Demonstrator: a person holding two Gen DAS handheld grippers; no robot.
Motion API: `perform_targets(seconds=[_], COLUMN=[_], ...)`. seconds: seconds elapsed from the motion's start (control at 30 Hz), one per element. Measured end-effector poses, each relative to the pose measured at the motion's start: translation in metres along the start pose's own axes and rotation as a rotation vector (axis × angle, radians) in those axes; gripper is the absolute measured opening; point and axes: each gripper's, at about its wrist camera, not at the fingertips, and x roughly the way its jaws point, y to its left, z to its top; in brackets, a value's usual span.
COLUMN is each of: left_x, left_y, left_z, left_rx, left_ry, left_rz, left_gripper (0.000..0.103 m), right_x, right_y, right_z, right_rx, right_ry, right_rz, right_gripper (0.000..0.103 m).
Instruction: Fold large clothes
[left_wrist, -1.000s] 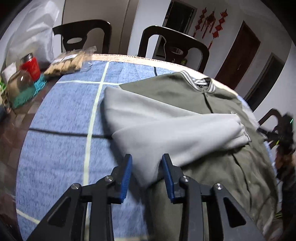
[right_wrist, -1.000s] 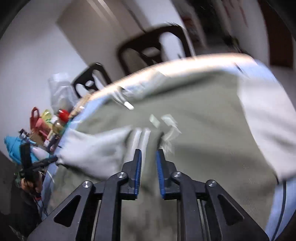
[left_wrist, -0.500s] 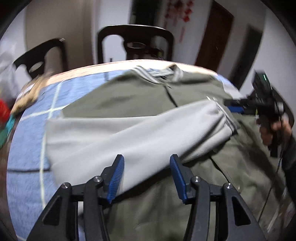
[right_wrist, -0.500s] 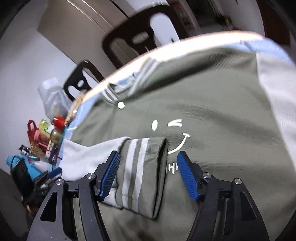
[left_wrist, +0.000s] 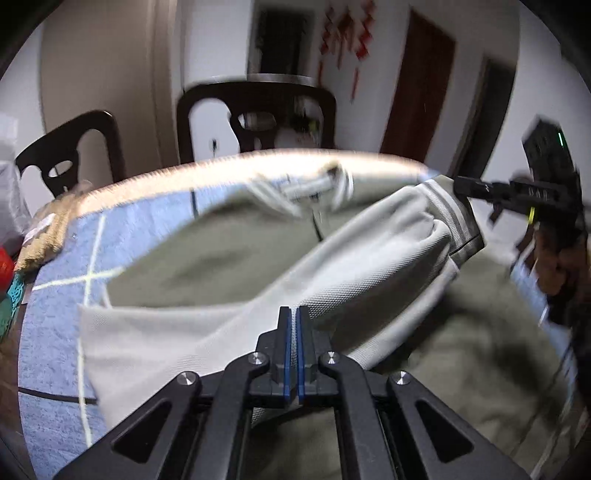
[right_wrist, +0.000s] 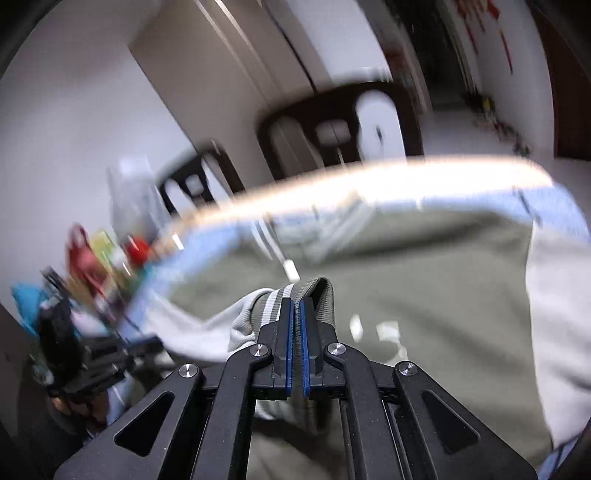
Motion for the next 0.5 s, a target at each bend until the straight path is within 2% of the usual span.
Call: perform_targets(seconds=[0.03, 0.1, 0.17, 0.23, 0.27, 0.33, 0.37, 0.43, 0.47, 0.5], left_x=[-0.009, -0.028, -0.035, -0.029, -0.02, -0.001, 0.005, 0.003, -0.004, -0.01], left_y=[0.002, 0.001, -0.006, -0.02, -0.026, -0.036, -0.037, -0.033, -0.027, -0.022], left_z=[0.005, 0.007, -0.003, -0.028, -0.043, -0.073, -0.085, -0.098, -0.099, -0.097], left_rx=[-0.011, -0.025, -0.021, 0.017, 0.032, 0.05, 0.053, 0.032, 0.006, -0.011], left_ry=[-0.026, -0.075, -0.073, -0.007, 0.05, 0.17, 0.209, 0.232, 0.228, 0.214], left_rz=[-0.018, -0.059, -0.118, -0.165, -0.194, -0.231, -0.234, -0.268, -0.285, -0.288], left_gripper=[0.002, 0.002, 0.002, 0.002, 0.002, 0.002, 0.002, 0.002, 0.003, 0.003], right_x=[-0.012, -0.025, -0.027, -0.023, -0.019, -0.022, -0.028, -0.046, -0.053, -0.058], right_y=[0.006, 0.015, 0.008, -0.01, -0.025, -0.046, -0.05, -0.048, -0.044, -0.041], right_z=[0.005, 0.002, -0.019, -0.046, -0.065, -0.093, -0.101, -0.105, -0.104, -0.1], right_rx=[-0.017, -0.064, -0.091, -0.074, -0.046, 0.005, 0.02, 0.014, 0.013, 0.017], right_ry=[-0.06, -0.093, -0.023, 0.098, 0.187, 0.294, 0.32, 0.317, 0.299, 0.278], right_rz=[0.041, 0.054, 0.042, -0.006, -0.048, -0.091, -0.098, -0.087, -0.084, -0.084], right_gripper=[0.003, 0.003, 0.003, 0.004, 0.004, 0.007, 0.007, 0.008, 0.021, 0.029])
